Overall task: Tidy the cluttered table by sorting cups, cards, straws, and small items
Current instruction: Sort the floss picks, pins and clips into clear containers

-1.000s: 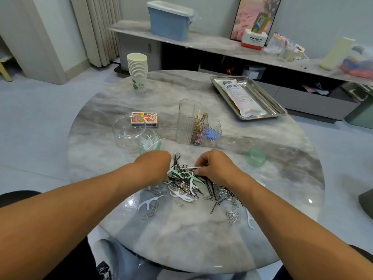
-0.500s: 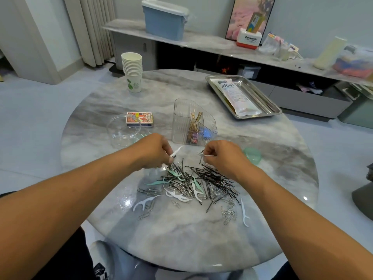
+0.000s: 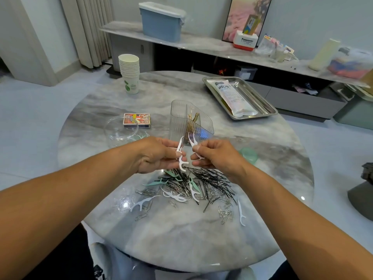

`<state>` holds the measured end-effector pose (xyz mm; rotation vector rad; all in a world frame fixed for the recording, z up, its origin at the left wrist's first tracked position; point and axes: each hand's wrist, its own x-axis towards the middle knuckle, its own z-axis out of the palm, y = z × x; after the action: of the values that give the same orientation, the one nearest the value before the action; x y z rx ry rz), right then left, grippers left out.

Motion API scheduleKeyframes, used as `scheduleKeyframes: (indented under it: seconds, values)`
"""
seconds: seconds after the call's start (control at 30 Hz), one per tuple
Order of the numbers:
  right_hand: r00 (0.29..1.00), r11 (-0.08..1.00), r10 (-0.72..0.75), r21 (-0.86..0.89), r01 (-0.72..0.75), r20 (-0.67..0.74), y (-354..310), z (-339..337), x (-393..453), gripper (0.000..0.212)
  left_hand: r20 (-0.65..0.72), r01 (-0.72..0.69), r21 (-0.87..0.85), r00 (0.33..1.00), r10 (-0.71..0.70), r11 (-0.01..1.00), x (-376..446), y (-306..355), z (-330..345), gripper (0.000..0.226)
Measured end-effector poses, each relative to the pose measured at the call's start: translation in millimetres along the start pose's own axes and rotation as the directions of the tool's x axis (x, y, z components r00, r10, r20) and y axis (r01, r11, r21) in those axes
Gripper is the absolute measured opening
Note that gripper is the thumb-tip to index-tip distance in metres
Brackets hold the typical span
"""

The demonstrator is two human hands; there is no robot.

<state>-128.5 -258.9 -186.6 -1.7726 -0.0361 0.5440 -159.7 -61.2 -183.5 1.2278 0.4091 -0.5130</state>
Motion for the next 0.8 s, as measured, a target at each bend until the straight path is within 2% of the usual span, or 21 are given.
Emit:
scheduleKeyframes:
  seconds: [0.2, 0.4, 0.57, 0.7, 0.8]
  values:
    - [0.99, 0.994, 0.106, 0.031, -0.104, -0.091, 4, 9, -2, 0.014, -0.04, -0.102, -0.084, 0.994, 0.099, 0.991, 5, -1, 4, 0.03]
    - [0.991, 0.986, 0.135, 0.101, -0.132, -0.019, 6, 19, -7, 0.018, -0.158, -0.188, 0.07, 0.968, 0.197, 0.98, 7, -10, 6, 0.033]
    - [0.994, 0.988, 0.106, 0.112, -0.105, -0.001, 11, 26, -9, 0.016, -0.18, -0.238, 0.229, 0.943, 0.281, 0.944, 8, -17, 9, 0.026]
    - [0.993, 0.991, 0.112, 0.083, -0.108, -0.043, 12, 27, -10, 0.019, -0.175, -0.239, 0.215, 0.944, 0.278, 0.947, 9, -19, 11, 0.019]
    - [0.989, 0.986, 0.124, 0.125, -0.113, -0.083, 3, 21, -10, 0.016, -0.195, -0.201, 0.202, 0.951, 0.241, 0.958, 12, -18, 7, 0.013]
